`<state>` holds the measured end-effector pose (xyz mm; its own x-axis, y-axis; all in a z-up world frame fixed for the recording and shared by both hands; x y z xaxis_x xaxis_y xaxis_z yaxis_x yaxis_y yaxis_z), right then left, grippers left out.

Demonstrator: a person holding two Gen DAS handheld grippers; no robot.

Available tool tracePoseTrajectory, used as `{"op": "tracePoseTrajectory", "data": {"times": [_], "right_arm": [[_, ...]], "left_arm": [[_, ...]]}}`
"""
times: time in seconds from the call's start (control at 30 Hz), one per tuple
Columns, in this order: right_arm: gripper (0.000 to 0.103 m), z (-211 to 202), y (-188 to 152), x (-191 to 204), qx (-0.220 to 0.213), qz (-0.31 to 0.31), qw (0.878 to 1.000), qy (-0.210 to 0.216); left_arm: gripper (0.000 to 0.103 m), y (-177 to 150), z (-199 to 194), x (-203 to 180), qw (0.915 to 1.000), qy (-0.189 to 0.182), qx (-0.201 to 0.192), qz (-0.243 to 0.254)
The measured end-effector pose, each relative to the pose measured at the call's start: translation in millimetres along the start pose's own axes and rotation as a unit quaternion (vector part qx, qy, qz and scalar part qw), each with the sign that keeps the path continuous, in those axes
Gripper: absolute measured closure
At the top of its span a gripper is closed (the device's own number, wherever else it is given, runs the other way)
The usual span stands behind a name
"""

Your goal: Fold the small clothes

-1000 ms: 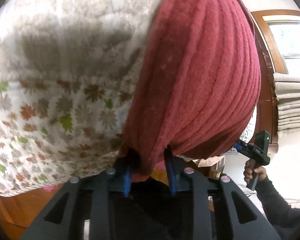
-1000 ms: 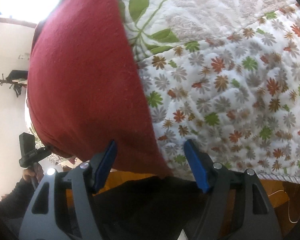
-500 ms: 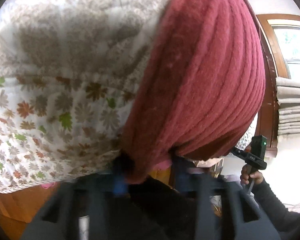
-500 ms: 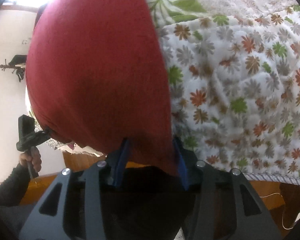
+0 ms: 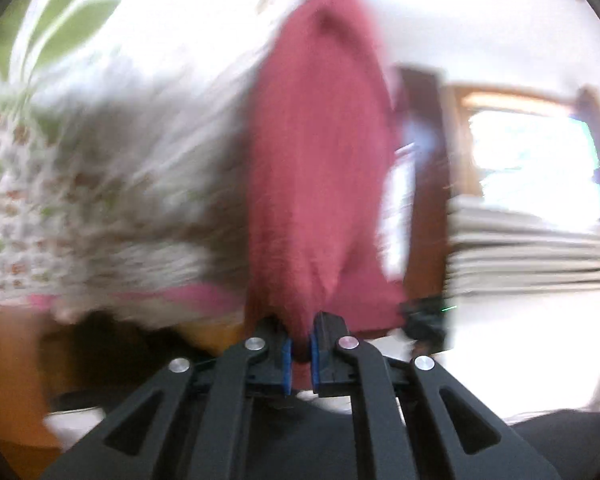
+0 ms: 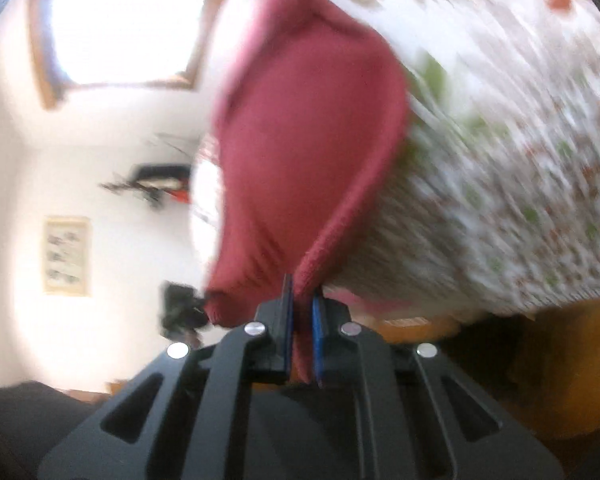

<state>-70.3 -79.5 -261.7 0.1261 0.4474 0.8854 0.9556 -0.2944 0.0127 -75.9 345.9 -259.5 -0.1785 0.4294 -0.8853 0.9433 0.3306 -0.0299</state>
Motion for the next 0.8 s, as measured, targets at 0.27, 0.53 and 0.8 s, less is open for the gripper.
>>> {"op": "tracePoseTrajectory", "data": {"times": [0.27,0.53,0.8], "right_arm": [[0.096,-2.8,129.2,42.3,-0.084,0.025,0.992,0.095],[0.065,65.0,228.4,6.9,-0.051,0.084,0.995,-0.018],[0.055,20.3,237.1,46.3,-0.074,-0.076,0.99,-0.092]], "left_arm": [[0.097,100.7,-26.6,-48.1,0.9667,-0.181,-0.171,-0.057],[0.091,185.0,49.9,11.0,0.9472,-0.111,-0.214,-0.211],[0.042,189.4,1.1,-62.5,0.9663,-0.015,-0.244,-0.08]]}}
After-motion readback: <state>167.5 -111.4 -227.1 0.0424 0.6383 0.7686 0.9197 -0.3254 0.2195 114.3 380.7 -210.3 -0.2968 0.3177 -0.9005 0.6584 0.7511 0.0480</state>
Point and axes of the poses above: each gripper's, at about its wrist camera, not at the fingertips, and z roughly the way its jaws point, x to its left, y to its top, the point moved 4 cm from there along z, roughly the way its jaws point, and after that the axes turned 1 degree about -x, right-handed, at the moved point
